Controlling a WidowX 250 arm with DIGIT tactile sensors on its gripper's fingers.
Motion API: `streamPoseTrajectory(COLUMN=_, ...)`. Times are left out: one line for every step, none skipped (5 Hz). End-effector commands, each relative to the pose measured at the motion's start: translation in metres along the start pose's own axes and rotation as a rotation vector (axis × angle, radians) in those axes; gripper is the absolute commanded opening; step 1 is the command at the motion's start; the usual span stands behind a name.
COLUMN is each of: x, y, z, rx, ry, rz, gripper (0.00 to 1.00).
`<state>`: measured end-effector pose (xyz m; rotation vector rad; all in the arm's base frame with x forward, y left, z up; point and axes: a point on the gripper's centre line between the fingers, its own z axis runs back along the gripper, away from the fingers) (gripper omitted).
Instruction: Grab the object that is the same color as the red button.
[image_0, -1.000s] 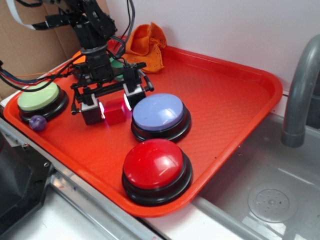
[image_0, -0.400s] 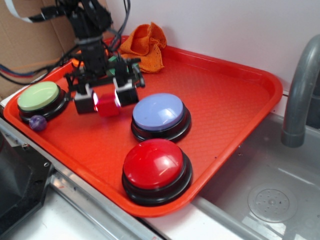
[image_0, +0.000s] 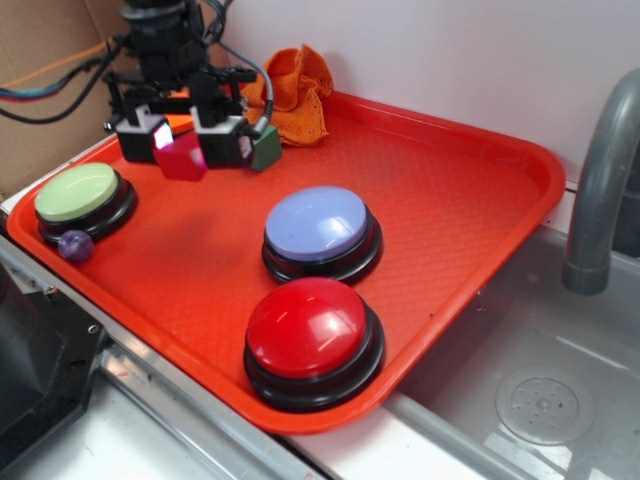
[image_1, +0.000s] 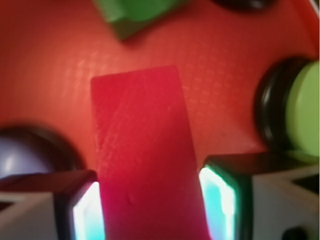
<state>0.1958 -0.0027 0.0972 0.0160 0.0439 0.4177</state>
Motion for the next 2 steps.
streamPoseTrajectory(x=-0.0254, y=0.0115, z=0.0539, rx=0.041, ry=-0.128, rz=-0.282, gripper=0.0)
streamPoseTrajectory(x=-0.0282, y=0.02, z=0.0557, rx=-0.023, ry=-0.132, rz=-0.25, gripper=0.0)
